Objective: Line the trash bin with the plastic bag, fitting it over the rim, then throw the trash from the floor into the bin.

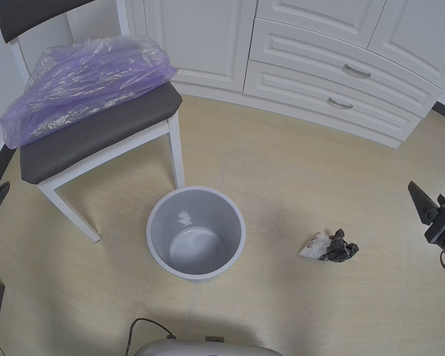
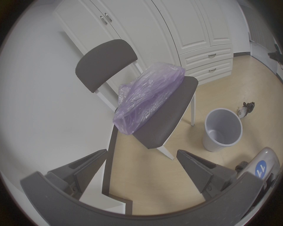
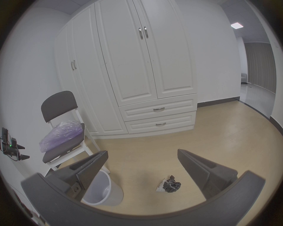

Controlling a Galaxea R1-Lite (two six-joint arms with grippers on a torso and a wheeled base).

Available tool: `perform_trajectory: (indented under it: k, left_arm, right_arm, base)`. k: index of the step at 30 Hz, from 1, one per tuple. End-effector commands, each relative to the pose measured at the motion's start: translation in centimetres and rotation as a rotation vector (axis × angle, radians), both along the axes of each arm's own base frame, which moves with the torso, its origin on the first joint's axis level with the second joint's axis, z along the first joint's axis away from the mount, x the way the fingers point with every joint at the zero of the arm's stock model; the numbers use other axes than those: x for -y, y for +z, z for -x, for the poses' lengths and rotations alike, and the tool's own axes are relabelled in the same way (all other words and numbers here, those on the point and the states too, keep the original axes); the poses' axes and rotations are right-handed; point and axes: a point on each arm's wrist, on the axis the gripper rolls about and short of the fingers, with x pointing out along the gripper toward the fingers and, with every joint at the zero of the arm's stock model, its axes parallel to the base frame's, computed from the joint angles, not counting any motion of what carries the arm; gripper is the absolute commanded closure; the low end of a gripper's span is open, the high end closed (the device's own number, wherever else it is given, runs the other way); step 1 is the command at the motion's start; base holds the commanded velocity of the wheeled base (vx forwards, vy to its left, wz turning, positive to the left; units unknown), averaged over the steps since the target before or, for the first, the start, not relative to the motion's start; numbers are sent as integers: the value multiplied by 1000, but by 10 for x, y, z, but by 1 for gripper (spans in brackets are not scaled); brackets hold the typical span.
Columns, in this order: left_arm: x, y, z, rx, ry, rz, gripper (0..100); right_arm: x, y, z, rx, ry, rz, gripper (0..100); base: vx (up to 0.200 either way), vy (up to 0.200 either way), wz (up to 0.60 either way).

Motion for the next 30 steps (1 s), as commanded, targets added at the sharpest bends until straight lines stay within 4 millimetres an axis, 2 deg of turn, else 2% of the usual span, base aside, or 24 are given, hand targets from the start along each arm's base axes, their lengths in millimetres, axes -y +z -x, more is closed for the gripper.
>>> perform_trajectory:
  k: [1, 4, 8, 18, 23, 30]
  left_arm:
    - [-26, 4, -36, -50, 3, 40, 0]
    - [-41, 10, -49, -44, -3, 58, 0]
    - [-60, 14, -57, -28, 1, 80, 0]
    - [-93, -1, -79, -18, 20, 170, 0]
    - [-120, -5, -96, 68, 9, 246, 0]
    - [-136, -6, -114, 105, 27, 304, 0]
  right_arm:
    - [-13, -9, -18, -42, 0, 7, 0]
    - [-12, -8, -16, -33, 0, 7, 0]
    - [-11, -5, -14, -22, -1, 7, 0]
    - [-13, -7, -19, -38, -2, 13, 0]
    - [-14, -5, -20, -32, -2, 11, 0]
    - [-16, -5, -19, -32, 11, 11, 0]
  base:
    - [0, 0, 0]
    - [0, 0, 0]
    - [0, 0, 0]
    - [0, 0, 0]
    - [0, 0, 0]
    - [0, 0, 0]
